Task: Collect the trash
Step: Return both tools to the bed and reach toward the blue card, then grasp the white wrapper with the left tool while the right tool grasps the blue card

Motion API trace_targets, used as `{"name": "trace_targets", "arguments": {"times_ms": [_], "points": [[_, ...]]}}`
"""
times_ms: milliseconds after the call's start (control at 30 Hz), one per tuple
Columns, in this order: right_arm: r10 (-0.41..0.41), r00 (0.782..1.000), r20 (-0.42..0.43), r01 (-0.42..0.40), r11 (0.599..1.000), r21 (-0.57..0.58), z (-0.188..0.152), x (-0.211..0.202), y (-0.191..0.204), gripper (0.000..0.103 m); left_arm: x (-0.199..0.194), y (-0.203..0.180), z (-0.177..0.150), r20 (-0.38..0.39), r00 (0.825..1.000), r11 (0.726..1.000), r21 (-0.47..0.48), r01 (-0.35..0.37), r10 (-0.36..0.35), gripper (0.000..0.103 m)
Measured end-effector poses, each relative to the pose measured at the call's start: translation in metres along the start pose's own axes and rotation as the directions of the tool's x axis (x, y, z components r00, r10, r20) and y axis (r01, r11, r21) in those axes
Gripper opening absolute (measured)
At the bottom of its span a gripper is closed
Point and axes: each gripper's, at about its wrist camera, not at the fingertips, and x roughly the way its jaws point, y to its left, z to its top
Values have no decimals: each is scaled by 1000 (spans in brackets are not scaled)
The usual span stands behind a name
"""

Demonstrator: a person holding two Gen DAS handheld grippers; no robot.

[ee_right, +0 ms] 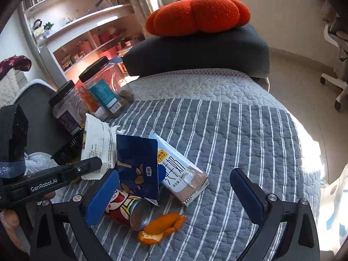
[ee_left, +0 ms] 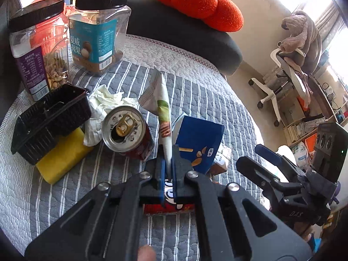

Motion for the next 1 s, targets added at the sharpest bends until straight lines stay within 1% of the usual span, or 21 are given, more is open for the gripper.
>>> {"name": "trace_targets", "arguments": {"times_ms": [67,200,300,367,433,467,500,533,600,667,700,800,1000], "points": [[45,999,-5,-45,999,-26,2,6,5,103,-18,-1,5,40,998,999,4,39,-39,6],[83,997,0,-82,992,-98,4,19,19,103,-47,0,16,117,990,997,24,80,-82,6],[92,996,1,-91,984,-151,5,27,30,103,-49,4,21,121,987,994,16,107,-108,6],[94,996,4,-92,980,-177,5,33,37,102,-44,5,22,110,988,994,17,108,-109,6],[97,995,-3,-96,975,-198,5,39,42,99,-40,7,21,96,990,995,18,101,-102,6],[96,995,-11,-96,973,-208,5,42,45,91,-38,7,20,91,991,995,16,99,-100,6],[95,995,-26,-98,971,-217,4,46,48,77,-38,8,19,88,991,995,12,97,-98,6],[96,994,-47,-104,969,-223,3,51,50,67,-39,9,18,88,991,995,8,96,-97,6],[66,995,-73,-81,970,-230,0,58,51,38,-40,10,18,91,992,996,0,93,-93,6],[53,995,-84,-69,975,-213,-1,60,48,23,-41,12,18,95,992,996,-3,87,-86,6],[55,995,-77,-69,978,-195,0,58,45,19,-41,12,18,97,992,997,-5,83,-82,6],[57,996,-69,-67,984,-167,2,53,43,17,-40,13,18,95,992,997,-9,79,-78,6],[34,998,-57,-44,982,-186,0,44,54,14,-40,13,19,97,993,997,-11,73,-72,6]]}}
